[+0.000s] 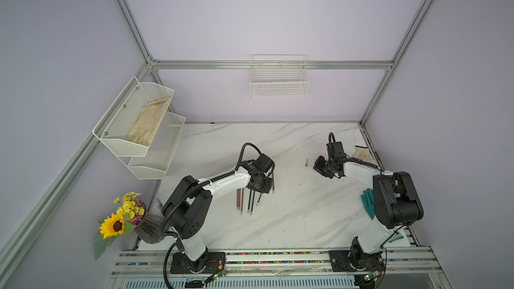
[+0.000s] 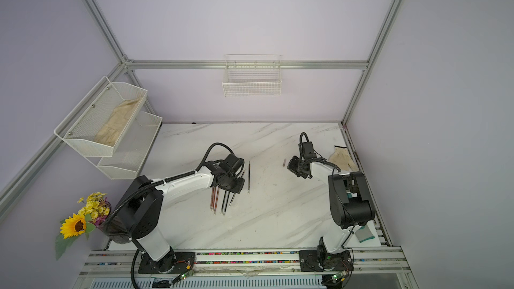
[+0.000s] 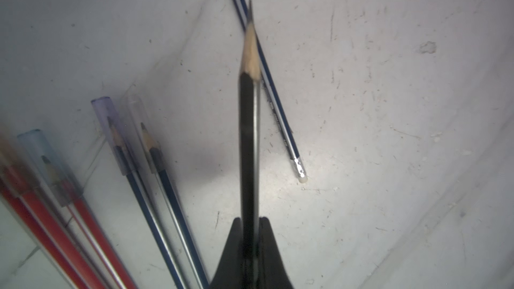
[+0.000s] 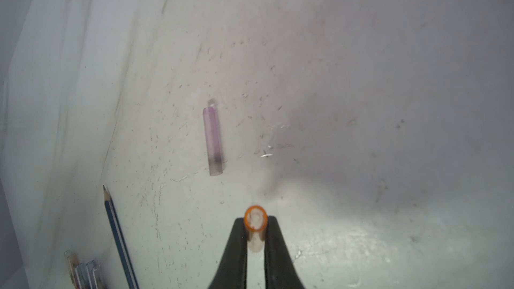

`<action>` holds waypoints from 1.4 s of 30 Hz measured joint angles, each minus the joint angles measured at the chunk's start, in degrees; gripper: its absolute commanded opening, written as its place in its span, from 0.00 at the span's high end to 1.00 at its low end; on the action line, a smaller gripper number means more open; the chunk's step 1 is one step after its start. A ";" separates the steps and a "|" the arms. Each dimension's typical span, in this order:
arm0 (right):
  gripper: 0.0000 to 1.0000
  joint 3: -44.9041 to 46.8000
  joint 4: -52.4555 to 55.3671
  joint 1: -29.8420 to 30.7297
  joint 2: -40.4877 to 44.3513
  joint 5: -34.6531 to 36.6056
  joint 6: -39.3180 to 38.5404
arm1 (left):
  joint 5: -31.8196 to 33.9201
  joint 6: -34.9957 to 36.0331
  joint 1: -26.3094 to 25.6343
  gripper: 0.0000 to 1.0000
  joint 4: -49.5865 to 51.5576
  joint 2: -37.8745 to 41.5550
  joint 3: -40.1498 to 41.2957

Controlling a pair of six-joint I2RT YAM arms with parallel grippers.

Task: Remove the protective cover of the pencils
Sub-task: Place the protective sleeve at the center of the board.

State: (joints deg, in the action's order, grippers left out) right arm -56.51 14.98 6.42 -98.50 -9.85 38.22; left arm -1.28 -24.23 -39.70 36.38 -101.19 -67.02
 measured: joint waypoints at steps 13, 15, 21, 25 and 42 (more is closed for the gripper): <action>0.97 -4.09 0.07 -1.18 -5.92 -0.72 -2.93 | -7.43 -6.45 5.03 1.00 -3.19 -6.43 -2.86; 0.96 -4.44 0.02 -1.18 -6.29 -1.16 -3.32 | -8.76 -7.32 5.66 1.00 -4.11 -6.67 -2.89; 0.93 -6.21 -0.17 -1.18 -8.04 -3.17 -4.70 | -11.85 -9.68 6.67 0.98 -6.19 -8.13 -3.63; 0.91 -6.99 -0.42 -1.22 -8.96 -4.59 -5.46 | -13.68 -10.84 6.95 0.91 -7.87 -8.41 -4.02; 0.87 -7.32 -1.84 -1.51 -9.94 -7.34 -6.60 | -16.11 -12.72 7.91 0.77 -10.71 -8.44 -4.02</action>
State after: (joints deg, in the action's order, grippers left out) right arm -63.83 13.15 4.91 -108.44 -17.19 31.62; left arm -17.39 -36.95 -31.79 25.67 -109.62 -71.05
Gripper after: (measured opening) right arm 0.123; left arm 0.232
